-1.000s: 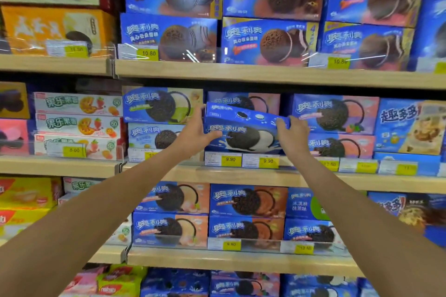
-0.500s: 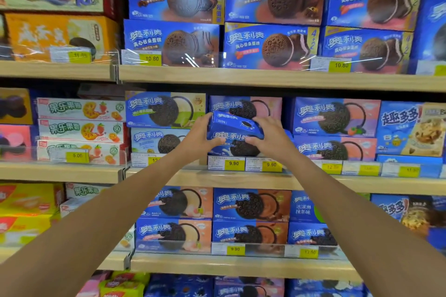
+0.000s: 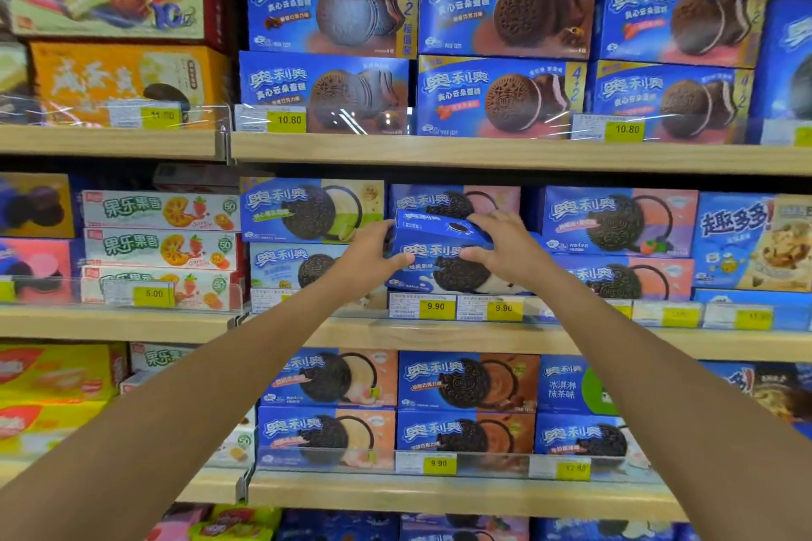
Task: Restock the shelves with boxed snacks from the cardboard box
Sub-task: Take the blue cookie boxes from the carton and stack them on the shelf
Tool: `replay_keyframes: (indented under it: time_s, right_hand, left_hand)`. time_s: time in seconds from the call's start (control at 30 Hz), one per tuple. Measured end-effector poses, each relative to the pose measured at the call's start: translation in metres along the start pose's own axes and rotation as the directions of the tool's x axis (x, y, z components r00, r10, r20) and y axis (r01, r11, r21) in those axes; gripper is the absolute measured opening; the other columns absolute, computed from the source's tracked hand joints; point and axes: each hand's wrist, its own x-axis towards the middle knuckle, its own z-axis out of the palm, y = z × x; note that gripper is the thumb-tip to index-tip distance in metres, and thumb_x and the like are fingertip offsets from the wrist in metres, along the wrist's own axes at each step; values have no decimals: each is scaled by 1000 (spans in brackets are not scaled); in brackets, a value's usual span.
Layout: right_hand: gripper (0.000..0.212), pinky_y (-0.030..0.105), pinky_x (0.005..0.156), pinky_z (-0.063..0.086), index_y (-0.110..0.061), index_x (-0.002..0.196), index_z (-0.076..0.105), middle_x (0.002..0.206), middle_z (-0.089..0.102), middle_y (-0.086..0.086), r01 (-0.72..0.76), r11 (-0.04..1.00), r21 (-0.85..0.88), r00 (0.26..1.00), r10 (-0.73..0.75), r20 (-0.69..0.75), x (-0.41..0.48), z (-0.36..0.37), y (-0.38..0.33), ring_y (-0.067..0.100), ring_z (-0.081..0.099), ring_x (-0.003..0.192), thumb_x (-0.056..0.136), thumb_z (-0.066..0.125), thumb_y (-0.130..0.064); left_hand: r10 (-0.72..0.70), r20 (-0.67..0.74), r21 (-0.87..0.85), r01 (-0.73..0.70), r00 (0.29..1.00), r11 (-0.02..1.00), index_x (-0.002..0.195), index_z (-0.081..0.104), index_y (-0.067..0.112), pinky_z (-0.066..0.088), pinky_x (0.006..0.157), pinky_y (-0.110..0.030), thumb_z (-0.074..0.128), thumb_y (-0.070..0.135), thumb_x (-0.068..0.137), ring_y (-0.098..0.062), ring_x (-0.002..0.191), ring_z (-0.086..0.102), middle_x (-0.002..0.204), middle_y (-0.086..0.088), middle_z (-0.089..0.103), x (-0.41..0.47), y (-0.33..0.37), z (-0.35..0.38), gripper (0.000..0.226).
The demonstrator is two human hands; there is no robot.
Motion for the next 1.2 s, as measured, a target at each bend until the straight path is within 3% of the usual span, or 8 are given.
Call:
replay_keyframes:
  time_s: [0.13, 0.27, 0.43, 0.57, 0.67, 0.87, 1.1, 1.2]
  right_hand:
    - [66, 42, 111, 28, -12, 143, 37, 144, 38, 13, -2, 1000, -27, 1000, 2, 12, 1, -3, -1, 28, 25, 136, 88, 62, -37]
    - [67, 45, 111, 29, -15, 142, 41, 145, 38, 13, 7, 997, -76, 999, -3, 49, 10, -10, -2, 29, 25, 137, 85, 64, -41]
    - [69, 48, 109, 32, -16, 141, 42, 144, 39, 15, 7, 990, -139, 997, 3, 74, 16, -12, -6, 32, 23, 138, 83, 65, -45]
    - [68, 40, 106, 34, -12, 141, 41, 135, 45, 16, -15, 992, -128, 996, 26, 90, 11, -2, -7, 31, 33, 130, 85, 65, -40]
    - [53, 41, 104, 36, -11, 133, 51, 130, 48, 14, -9, 994, -107, 996, 19, 87, 5, 14, -3, 31, 36, 127, 87, 64, -33]
    - [59, 39, 106, 30, -14, 140, 40, 134, 40, 14, 21, 957, -289, 998, -4, 60, 3, 32, 1, 31, 28, 130, 87, 64, -28]
    - [61, 41, 107, 26, -16, 139, 33, 135, 34, 14, 11, 900, -436, 1000, -17, -10, -2, 47, -2, 33, 28, 129, 87, 63, -24]
    - [62, 41, 107, 26, -16, 140, 34, 137, 36, 13, 15, 901, -433, 998, -39, -45, -2, 48, -1, 32, 29, 130, 86, 64, -21]
  left_hand:
    - [-22, 25, 28, 22, 999, 999, 129, 48, 19, 50, 94, -43, 62, 53, 77, -21, 111, 55, 122, -4, 57, 7, -8, -1, 64]
    - [-74, 75, -86, 81, 994, 993, 124, 51, 10, 51, 84, -33, 62, 27, 90, -22, 102, 59, 111, -6, 60, 2, 3, -6, 40]
    - [-70, 91, -107, 80, 993, 991, 126, 49, 9, 50, 79, -31, 60, 22, 91, -20, 99, 58, 112, -5, 59, 2, 0, -7, 39]
    - [-68, 20, -6, 68, 998, 998, 127, 49, 7, 51, 88, -38, 64, 20, 88, -24, 105, 59, 116, -9, 61, 5, -6, -1, 44]
    - [-65, -5, 90, 65, 998, 994, 144, 32, 12, 46, 95, -37, 62, 19, 90, -26, 111, 54, 129, -8, 49, 5, -8, 3, 63]
    - [-35, 63, 280, 16, 997, 960, 134, 44, 11, 45, 95, -37, 57, 22, 93, -24, 101, 58, 134, -9, 38, 5, -18, 19, 44]
    - [0, -237, 304, 74, 972, 950, 129, 41, 9, 46, 80, -43, 52, 14, 92, -27, 114, 47, 129, -8, 39, 5, -26, 14, 39]
    - [22, -278, 317, 70, 960, 946, 132, 42, 8, 47, 84, -44, 55, 14, 90, -27, 117, 45, 129, -9, 40, 7, -34, 4, 44]
